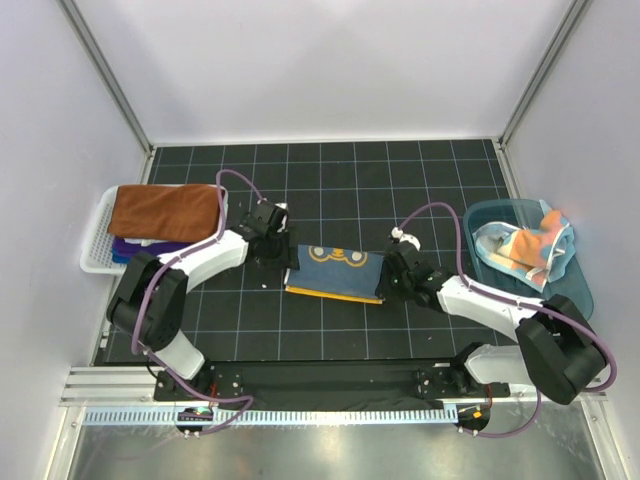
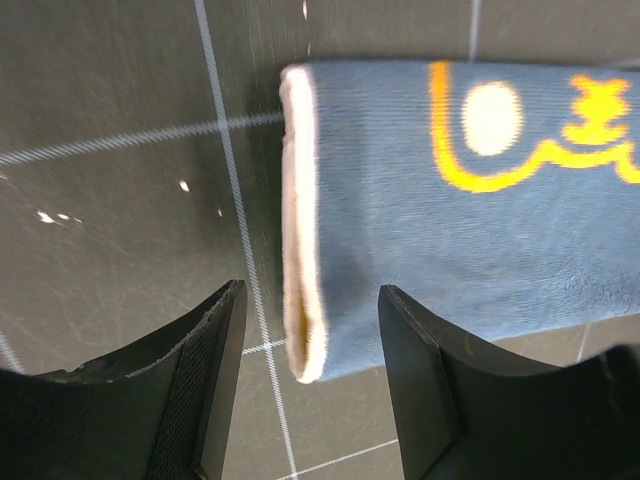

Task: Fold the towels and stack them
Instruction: Fold the towel, then neatly place the folded towel into the bin

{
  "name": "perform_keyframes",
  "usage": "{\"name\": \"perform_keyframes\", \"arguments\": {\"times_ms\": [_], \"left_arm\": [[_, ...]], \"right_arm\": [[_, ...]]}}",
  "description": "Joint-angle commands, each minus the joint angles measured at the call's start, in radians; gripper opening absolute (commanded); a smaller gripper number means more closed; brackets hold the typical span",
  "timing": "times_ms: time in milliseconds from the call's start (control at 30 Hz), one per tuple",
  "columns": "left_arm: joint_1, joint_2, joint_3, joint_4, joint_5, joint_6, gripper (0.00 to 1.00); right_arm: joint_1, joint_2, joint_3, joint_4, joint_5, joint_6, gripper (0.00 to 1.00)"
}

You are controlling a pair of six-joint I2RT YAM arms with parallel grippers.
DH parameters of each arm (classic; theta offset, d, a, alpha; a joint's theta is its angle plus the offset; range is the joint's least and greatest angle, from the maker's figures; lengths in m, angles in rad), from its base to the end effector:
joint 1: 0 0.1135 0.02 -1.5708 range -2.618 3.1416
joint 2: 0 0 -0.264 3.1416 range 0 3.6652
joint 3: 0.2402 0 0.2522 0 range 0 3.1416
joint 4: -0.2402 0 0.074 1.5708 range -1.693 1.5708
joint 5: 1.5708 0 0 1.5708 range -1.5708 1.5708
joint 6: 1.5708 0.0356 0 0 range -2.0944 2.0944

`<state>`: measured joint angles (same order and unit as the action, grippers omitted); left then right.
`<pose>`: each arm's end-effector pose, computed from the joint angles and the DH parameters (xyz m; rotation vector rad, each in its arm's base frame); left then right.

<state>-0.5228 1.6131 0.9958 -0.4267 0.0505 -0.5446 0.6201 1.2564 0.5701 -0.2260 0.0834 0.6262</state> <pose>0.2770 -0.1617 0.1897 -0.0109 2.6813 -0.4261 0.1912 0.1329 0.1692 0.0438 2.5281 0.4185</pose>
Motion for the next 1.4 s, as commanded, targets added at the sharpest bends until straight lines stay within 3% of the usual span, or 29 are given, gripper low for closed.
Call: {"name": "perform_keyframes", "arguments": {"times_ms": [0, 400, 967, 1200, 1367], "left_arm": [[0.003, 0.008, -0.043, 0.071, 0.058, -0.023, 0.59], [0.014, 0.039, -0.14, 0.184, 0.081, -0.109, 0.6], [-0.005, 0.099, -0.195, 0.201, -0.011, -0.158, 0.48], [-0.037, 0.143, -0.221, 0.238, -0.024, -0.187, 0.36], [-0.055, 0.136, -0.223, 0.227, -0.041, -0.198, 0.16]], "right_arm": [[0.004, 0.005, -0.059, 0.073, 0.022, -0.005, 0.25], [0.004, 0.0, -0.087, 0.085, 0.039, 0.006, 0.26], [0.004, -0.052, -0.062, 0.037, 0.03, -0.003, 0.25], [0.004, -0.087, -0.061, 0.013, 0.024, -0.013, 0.25], [0.004, -0.139, -0.053, -0.016, 0.021, -0.026, 0.26]]}}
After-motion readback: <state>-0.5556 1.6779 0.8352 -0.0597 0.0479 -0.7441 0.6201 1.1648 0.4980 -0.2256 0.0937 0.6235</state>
